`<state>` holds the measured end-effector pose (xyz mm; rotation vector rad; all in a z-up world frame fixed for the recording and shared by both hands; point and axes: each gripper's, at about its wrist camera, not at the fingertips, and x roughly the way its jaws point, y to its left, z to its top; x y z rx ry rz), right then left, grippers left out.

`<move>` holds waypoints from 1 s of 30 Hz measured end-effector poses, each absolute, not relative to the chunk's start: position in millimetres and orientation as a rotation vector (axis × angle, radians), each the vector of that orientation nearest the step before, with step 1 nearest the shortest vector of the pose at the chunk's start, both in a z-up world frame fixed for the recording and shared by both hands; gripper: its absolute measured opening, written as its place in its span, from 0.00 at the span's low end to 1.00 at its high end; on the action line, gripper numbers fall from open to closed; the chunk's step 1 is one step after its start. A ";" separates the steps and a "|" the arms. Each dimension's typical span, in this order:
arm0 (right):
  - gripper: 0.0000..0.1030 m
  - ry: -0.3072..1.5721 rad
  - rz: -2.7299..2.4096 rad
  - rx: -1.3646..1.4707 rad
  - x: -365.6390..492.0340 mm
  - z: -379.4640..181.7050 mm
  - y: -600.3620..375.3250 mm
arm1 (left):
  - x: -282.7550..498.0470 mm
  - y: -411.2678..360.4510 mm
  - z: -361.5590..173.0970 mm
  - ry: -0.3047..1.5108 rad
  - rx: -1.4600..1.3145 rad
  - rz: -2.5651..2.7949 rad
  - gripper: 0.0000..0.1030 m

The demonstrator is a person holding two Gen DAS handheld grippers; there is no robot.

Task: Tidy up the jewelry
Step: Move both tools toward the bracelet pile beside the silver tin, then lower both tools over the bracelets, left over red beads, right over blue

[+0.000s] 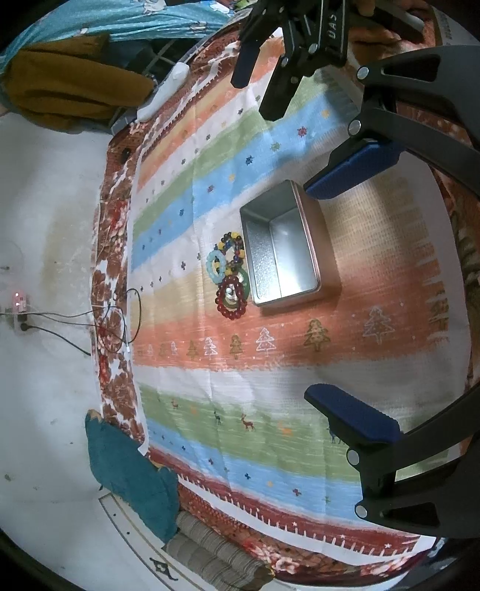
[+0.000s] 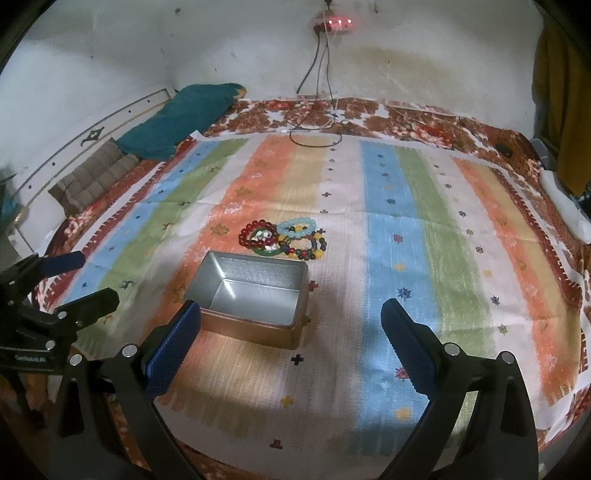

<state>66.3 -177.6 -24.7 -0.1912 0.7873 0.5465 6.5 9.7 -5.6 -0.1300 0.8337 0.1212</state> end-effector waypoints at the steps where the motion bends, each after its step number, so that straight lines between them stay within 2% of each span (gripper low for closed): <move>1: 0.96 0.792 0.546 -0.192 67.9 -25.4 -176.7 | 6.3 9.6 -5.7 0.836 -0.134 0.122 0.95; 30: 0.96 0.889 0.537 -0.175 133.3 -27.7 -152.7 | 76.7 46.1 -18.4 0.938 -0.134 0.216 0.95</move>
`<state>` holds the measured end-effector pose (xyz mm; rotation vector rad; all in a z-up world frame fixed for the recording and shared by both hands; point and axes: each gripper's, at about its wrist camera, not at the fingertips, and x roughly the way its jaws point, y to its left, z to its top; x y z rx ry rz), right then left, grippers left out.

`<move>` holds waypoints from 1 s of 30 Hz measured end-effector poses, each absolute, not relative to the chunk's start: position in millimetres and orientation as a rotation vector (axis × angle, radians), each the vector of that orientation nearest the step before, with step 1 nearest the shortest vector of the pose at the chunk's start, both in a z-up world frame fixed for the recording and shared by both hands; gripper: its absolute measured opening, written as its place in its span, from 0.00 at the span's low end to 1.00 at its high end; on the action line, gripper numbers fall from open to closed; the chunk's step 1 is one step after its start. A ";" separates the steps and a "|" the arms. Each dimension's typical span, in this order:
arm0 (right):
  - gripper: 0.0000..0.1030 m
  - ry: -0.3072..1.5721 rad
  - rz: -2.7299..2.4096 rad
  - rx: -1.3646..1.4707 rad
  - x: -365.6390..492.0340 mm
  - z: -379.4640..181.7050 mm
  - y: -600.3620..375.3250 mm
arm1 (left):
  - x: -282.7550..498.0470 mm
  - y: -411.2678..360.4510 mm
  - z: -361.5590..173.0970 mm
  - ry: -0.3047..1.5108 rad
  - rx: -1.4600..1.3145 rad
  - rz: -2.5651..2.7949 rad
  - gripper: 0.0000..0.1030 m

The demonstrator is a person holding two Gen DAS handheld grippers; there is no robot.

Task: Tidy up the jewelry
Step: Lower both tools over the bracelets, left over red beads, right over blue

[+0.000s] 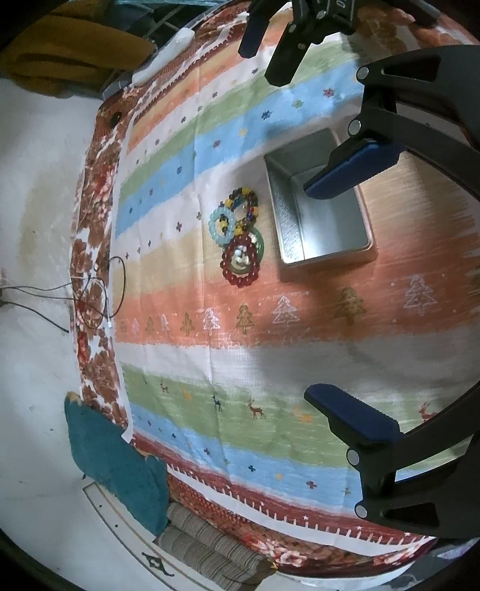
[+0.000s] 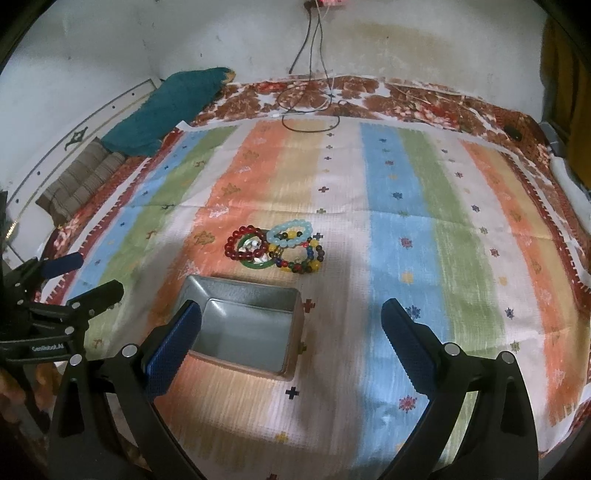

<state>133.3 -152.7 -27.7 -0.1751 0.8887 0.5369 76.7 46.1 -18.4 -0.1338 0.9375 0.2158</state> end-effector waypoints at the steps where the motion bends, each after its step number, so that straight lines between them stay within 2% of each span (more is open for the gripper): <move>1: 0.96 0.892 0.538 -0.177 135.3 -27.9 -151.0 | 79.1 47.2 -19.2 0.942 -0.135 0.218 0.95; 30: 0.96 1.033 0.470 -0.216 232.4 -66.5 -120.2 | 170.2 78.0 -63.3 1.094 -0.106 0.231 0.95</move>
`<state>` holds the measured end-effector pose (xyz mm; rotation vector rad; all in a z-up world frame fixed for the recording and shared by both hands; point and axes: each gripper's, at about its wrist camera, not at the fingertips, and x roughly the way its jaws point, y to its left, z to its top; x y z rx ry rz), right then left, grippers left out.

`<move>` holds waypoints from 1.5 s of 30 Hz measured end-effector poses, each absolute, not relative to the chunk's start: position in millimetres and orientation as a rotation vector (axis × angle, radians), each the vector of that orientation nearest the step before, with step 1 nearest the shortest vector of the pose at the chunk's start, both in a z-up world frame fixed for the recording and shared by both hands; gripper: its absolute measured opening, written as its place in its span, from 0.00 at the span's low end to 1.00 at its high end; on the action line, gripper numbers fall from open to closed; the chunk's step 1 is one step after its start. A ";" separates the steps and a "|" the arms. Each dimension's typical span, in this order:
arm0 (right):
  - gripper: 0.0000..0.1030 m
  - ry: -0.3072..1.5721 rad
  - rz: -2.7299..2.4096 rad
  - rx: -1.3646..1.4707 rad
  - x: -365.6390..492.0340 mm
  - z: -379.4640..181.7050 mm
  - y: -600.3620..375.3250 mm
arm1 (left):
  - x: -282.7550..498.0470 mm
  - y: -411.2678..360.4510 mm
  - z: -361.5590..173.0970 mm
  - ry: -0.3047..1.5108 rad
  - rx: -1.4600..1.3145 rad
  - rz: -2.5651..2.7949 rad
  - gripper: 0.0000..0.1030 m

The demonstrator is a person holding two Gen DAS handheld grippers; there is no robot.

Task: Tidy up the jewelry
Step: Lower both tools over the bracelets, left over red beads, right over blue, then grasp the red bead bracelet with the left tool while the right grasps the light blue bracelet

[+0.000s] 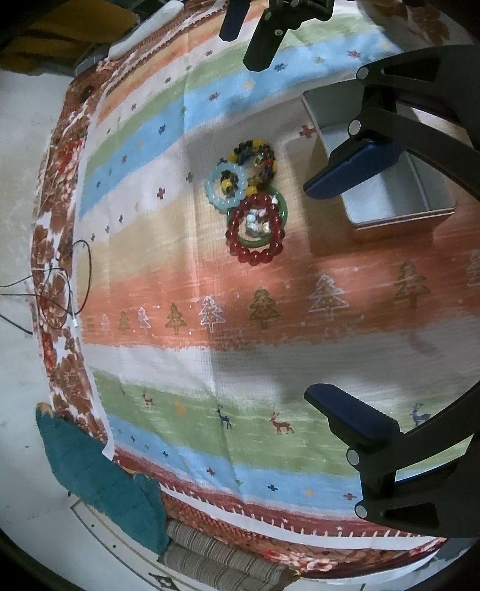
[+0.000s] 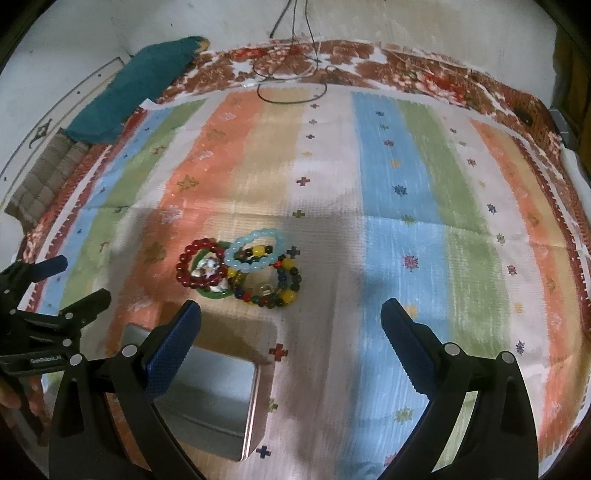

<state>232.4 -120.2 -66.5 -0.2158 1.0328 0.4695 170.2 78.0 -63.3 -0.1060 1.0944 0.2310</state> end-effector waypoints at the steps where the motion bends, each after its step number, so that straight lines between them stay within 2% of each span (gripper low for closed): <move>1: 0.96 1.039 0.467 -0.219 236.0 -68.8 -119.0 | 173.3 80.1 -65.5 1.100 -0.110 0.231 0.95; 23: 0.96 1.117 0.460 -0.259 288.2 -102.8 -90.9 | 224.0 96.5 -96.5 1.168 -0.087 0.185 0.94; 38: 0.95 1.175 0.455 -0.271 310.2 -127.6 -73.9 | 248.2 100.2 -128.9 1.221 -0.085 0.149 0.87; 41: 0.84 1.189 0.447 -0.268 314.1 -132.0 -72.7 | 251.0 98.6 -133.1 1.227 -0.075 0.138 0.86; 45: 0.84 1.207 0.442 -0.252 321.9 -138.7 -71.0 | 256.6 94.7 -137.5 1.234 -0.051 0.126 0.86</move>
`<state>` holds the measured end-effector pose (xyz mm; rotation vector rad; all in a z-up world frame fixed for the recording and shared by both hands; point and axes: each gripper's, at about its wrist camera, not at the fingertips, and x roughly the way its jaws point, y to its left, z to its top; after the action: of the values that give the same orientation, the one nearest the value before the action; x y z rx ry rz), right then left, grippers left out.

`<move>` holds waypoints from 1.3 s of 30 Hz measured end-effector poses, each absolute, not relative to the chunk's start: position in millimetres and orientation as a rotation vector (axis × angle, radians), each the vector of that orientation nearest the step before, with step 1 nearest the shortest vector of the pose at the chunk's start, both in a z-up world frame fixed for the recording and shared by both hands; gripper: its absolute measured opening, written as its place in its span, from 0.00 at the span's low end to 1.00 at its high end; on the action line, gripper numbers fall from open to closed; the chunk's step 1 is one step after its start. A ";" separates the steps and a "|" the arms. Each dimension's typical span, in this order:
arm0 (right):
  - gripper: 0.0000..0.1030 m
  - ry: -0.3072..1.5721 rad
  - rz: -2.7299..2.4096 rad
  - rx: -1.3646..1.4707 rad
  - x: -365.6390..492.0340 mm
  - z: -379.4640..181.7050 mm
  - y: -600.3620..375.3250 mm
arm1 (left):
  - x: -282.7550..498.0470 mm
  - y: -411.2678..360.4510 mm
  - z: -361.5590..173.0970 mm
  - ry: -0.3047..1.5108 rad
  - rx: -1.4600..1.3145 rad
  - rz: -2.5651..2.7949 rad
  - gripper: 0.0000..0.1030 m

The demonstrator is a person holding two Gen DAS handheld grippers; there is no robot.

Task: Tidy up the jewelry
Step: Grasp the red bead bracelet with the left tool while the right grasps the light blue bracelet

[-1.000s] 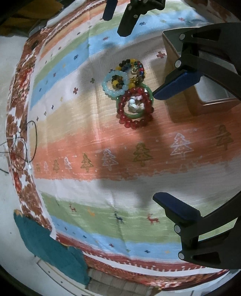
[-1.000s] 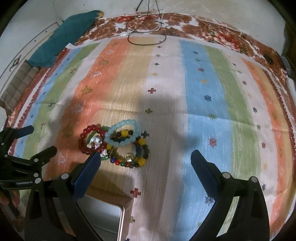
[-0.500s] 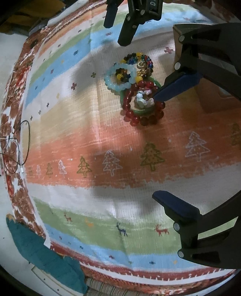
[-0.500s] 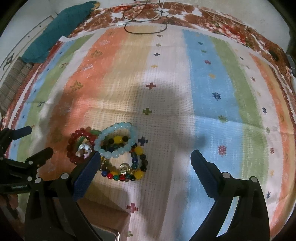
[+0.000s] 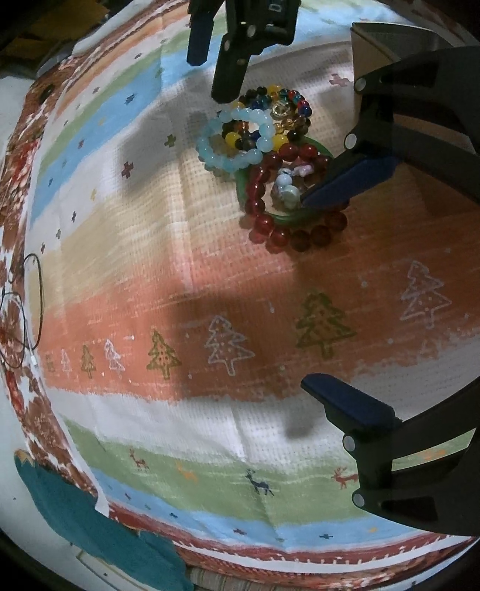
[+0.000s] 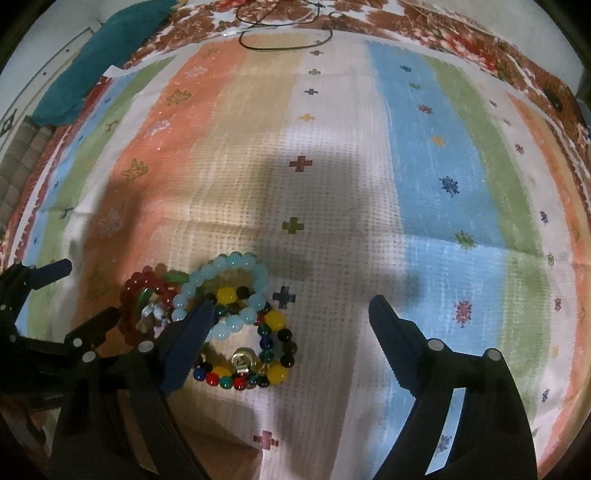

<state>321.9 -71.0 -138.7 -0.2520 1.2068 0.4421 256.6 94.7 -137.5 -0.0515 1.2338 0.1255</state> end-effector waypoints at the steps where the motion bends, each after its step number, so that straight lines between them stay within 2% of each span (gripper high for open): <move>1: 0.84 1.212 0.443 -0.246 323.3 -140.2 -70.5 | 257.8 94.9 -137.8 1.235 -0.051 0.124 0.86; 5: 0.76 1.231 0.445 -0.255 327.5 -148.0 -66.6 | 263.1 99.6 -141.9 1.244 -0.057 0.125 0.85; 10: 0.74 1.242 0.446 -0.279 329.7 -155.8 -59.8 | 265.6 106.1 -148.9 1.252 -0.062 0.135 0.83; 19: 0.59 1.247 0.444 -0.301 337.2 -166.9 -50.4 | 270.9 108.6 -157.4 1.266 -0.081 0.110 0.84; 22: 0.46 1.237 0.440 -0.319 339.0 -167.4 -47.3 | 272.5 113.7 -161.2 1.275 -0.124 0.108 0.84; 26: 0.39 1.223 0.444 -0.357 338.3 -171.1 -43.1 | 273.5 105.4 -169.4 1.290 -0.066 0.124 0.82; 29: 0.38 1.215 0.442 -0.368 339.4 -173.9 -42.2 | 273.4 100.2 -169.0 1.283 -0.058 0.114 0.76; 31: 0.35 1.215 0.439 -0.370 341.0 -173.7 -43.0 | 273.7 103.4 -164.3 1.278 -0.089 0.095 0.69; 33: 0.22 1.215 0.439 -0.370 341.4 -173.7 -44.3 | 273.5 104.3 -162.9 1.282 -0.110 0.090 0.68; 36: 0.13 1.217 0.447 -0.349 341.3 -173.6 -45.3 | 273.6 98.0 -166.5 1.285 -0.061 0.105 0.67; 38: 0.13 1.208 0.451 -0.357 340.7 -173.2 -44.6 | 273.2 95.7 -166.8 1.279 -0.055 0.108 0.63; 39: 0.12 1.205 0.452 -0.356 340.5 -173.2 -45.2 | 273.1 94.3 -166.7 1.276 -0.054 0.103 0.58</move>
<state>340.5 -45.2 -173.2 -0.3563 1.2048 0.4516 273.1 94.3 -166.7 -0.0544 1.2764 0.1035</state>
